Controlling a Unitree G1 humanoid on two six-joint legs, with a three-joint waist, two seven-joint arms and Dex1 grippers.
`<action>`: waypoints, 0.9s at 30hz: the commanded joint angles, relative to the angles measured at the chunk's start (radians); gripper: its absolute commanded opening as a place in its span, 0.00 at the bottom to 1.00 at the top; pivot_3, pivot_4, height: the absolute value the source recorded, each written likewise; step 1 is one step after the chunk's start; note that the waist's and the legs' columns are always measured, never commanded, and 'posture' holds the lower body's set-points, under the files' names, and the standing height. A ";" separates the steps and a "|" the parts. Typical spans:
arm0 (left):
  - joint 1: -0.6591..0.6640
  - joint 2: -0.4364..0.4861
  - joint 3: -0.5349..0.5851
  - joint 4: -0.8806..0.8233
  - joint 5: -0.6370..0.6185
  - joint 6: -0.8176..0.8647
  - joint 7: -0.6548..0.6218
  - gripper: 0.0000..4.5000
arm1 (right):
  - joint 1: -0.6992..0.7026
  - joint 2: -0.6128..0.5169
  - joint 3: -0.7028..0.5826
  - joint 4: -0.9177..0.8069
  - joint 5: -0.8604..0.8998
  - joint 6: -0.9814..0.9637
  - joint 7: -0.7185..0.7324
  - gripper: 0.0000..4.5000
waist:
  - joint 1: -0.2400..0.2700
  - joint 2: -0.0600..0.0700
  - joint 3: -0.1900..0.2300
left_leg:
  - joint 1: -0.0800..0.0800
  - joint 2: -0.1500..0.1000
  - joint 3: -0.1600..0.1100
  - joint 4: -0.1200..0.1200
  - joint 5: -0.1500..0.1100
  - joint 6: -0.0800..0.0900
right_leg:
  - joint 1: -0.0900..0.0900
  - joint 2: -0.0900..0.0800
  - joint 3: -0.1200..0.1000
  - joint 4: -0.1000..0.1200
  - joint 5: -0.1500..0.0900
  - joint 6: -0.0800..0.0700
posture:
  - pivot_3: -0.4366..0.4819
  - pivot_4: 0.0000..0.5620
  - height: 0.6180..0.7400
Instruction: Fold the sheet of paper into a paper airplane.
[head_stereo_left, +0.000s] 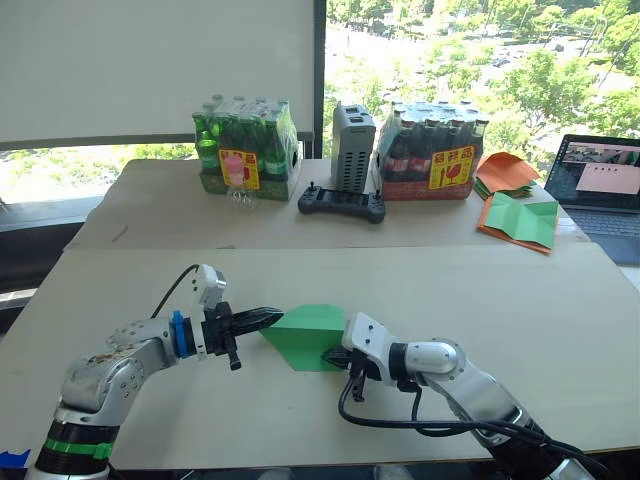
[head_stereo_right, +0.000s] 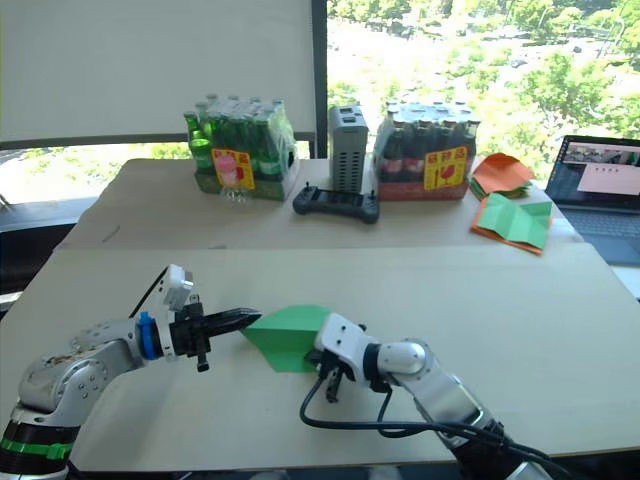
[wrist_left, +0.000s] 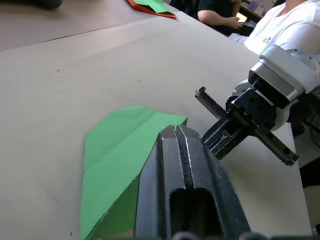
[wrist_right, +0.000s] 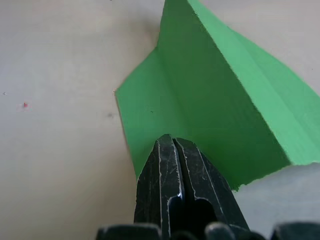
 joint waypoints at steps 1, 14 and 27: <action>-0.083 -0.015 -0.048 0.062 0.060 -0.043 -0.031 0.01 | 0.028 -0.013 0.019 -0.011 -0.020 0.039 0.007 0.00 | 0.000 0.000 0.000 | 0.000 0.000 0.000 0.000 0.000 0.000 | 0.000 0.000 0.000 0.000 0.000 0.000 | 0.48 0.27 0.49; -0.172 -0.017 -0.181 0.189 0.232 -0.136 -0.127 0.01 | 0.051 -0.016 -0.002 -0.068 -0.032 0.088 -0.004 0.00 | -0.001 0.000 0.000 | 0.000 0.000 0.000 0.000 0.000 0.000 | 0.000 0.000 0.000 0.000 0.000 0.000 | 0.48 0.27 0.49; -0.192 -0.035 -0.158 0.200 0.253 -0.149 -0.123 0.01 | 0.028 -0.007 0.003 -0.057 -0.036 0.094 0.003 0.00 | -0.001 0.000 0.000 | 0.000 0.000 0.000 0.000 0.000 0.000 | 0.000 0.000 0.000 0.000 0.000 0.000 | 0.48 0.27 0.49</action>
